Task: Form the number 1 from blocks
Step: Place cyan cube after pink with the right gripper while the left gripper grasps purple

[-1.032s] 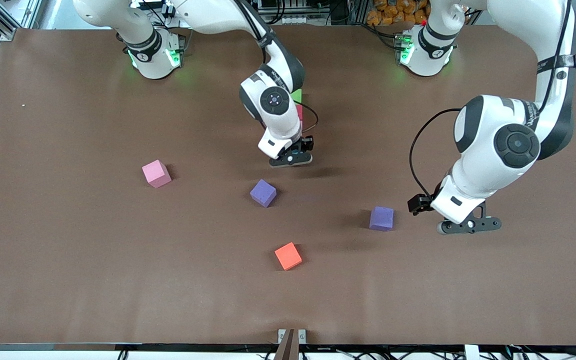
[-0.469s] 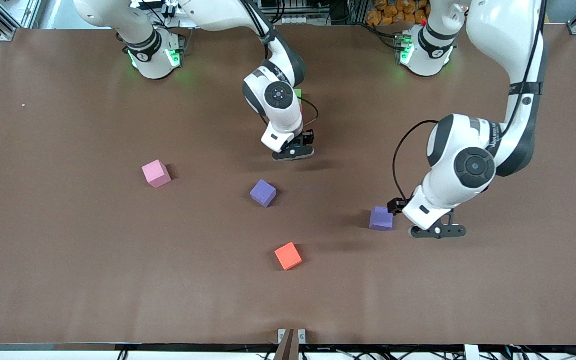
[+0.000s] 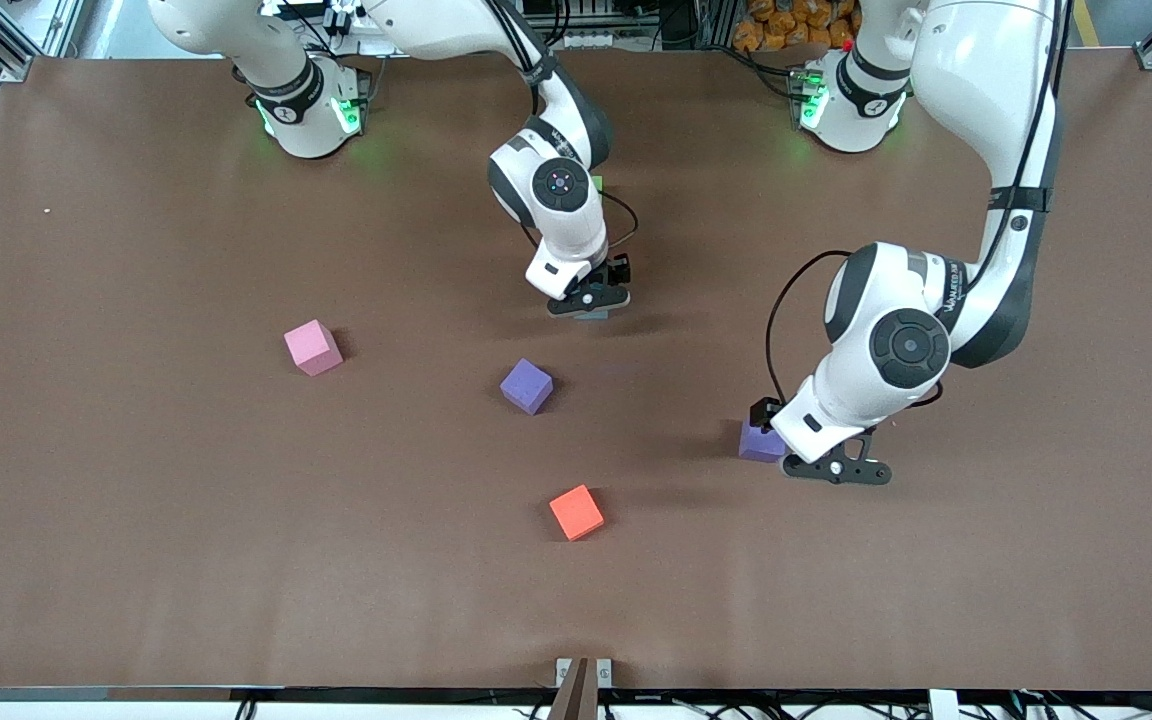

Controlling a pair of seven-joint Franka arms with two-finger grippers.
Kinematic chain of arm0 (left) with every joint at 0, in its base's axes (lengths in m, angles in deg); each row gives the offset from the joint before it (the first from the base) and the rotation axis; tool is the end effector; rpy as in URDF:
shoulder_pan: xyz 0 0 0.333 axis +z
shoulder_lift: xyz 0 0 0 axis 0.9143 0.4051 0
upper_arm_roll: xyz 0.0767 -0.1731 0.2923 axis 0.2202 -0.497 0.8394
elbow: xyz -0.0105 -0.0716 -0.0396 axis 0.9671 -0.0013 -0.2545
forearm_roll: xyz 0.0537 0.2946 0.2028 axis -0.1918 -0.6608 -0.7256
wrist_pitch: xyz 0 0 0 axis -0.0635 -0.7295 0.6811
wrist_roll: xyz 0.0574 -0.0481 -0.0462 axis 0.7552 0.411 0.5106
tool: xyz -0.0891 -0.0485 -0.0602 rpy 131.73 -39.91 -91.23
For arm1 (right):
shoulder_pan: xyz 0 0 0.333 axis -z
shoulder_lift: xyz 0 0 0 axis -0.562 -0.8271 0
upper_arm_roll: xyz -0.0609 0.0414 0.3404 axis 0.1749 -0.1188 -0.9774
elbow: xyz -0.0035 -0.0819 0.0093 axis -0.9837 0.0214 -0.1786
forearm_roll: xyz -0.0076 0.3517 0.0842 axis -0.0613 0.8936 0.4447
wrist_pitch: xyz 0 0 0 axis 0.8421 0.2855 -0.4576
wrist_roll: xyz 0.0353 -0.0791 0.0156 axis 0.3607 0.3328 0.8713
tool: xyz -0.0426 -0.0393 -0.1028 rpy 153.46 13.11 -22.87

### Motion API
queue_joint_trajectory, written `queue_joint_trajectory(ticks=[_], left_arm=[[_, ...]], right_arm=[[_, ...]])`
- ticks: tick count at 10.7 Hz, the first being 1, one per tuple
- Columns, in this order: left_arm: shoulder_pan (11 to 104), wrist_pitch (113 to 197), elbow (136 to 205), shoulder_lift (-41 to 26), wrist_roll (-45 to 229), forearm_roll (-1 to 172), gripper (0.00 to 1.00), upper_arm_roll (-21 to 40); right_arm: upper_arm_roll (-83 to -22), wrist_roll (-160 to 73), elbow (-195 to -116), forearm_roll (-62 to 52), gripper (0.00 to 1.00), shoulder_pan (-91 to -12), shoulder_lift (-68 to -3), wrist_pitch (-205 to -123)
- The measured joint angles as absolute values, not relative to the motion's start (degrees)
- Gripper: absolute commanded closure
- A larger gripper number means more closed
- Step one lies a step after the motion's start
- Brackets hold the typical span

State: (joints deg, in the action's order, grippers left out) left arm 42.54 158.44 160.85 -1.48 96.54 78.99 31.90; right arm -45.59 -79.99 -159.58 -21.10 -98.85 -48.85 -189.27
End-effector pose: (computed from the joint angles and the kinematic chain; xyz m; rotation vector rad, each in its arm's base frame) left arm 0.6396 -0.2385 0.3571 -3.1317 0.2247 0.0193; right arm 0.3848 0.5318 0.2393 -3.0201 -0.2014 0.0652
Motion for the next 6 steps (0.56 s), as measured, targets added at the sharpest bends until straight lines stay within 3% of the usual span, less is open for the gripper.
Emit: queue_joint_trajectory(ticks=[3,6], left_arm=[[41.1,160.08,160.85,0.44,95.89,78.99,0.0,31.39],[40.83,162.08,160.81,2.29,94.25,78.99,0.0,31.42]], right_arm=[[-45.24,-80.37,-159.54,-21.06,0.0,-98.65,-48.03,-189.51],[-44.76,-80.58,-159.97,-21.06,0.0,-94.11,-43.21,-188.47]])
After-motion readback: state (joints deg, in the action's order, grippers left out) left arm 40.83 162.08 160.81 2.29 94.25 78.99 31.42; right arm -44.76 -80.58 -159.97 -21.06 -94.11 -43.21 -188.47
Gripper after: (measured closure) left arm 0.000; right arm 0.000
